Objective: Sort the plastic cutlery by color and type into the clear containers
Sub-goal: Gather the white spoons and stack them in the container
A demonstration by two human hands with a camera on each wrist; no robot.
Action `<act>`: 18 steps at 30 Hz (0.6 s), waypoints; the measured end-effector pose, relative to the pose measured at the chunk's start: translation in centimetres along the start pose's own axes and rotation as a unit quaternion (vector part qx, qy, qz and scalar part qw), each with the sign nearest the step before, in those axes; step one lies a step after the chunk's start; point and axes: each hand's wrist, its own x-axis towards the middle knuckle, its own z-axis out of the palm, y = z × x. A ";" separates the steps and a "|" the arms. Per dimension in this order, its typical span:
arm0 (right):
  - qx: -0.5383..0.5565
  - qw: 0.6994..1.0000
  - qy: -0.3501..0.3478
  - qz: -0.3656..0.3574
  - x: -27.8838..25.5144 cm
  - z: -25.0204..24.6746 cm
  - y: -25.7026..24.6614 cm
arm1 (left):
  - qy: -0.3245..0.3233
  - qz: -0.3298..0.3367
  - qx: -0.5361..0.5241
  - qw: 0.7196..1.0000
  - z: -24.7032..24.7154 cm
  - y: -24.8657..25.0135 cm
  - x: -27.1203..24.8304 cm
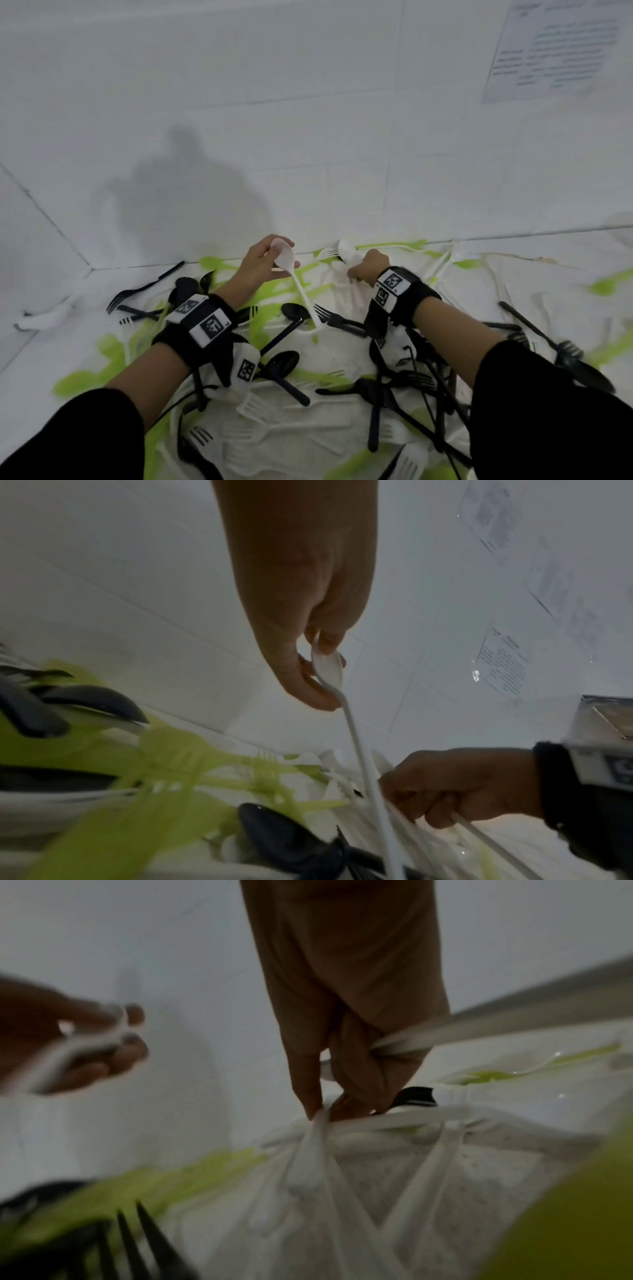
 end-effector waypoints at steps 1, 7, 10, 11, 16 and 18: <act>0.027 1.000 0.002 0.003 0.0 -0.2 0.0 | 0.004 0.013 -0.009 1.000 0.4 0.1 0.4; 0.130 0.988 0.046 -0.063 -2.0 -3.4 1.6 | 0.074 0.034 0.021 0.996 4.9 0.1 4.0; 0.240 0.964 0.089 -0.069 -4.2 -5.5 2.4 | 0.098 -0.033 0.049 0.993 7.1 -0.4 6.3; 0.256 0.957 0.116 -0.068 -4.9 -6.6 3.4 | 0.084 -0.048 0.096 0.991 8.6 -0.8 7.0; 0.276 0.946 0.153 -0.073 -6.9 -7.9 4.9 | 0.010 -0.003 0.348 0.937 10.8 -3.0 8.7; 0.288 0.944 0.145 -0.070 -7.3 -8.5 5.9 | 0.006 0.018 0.359 0.933 12.3 -3.2 9.3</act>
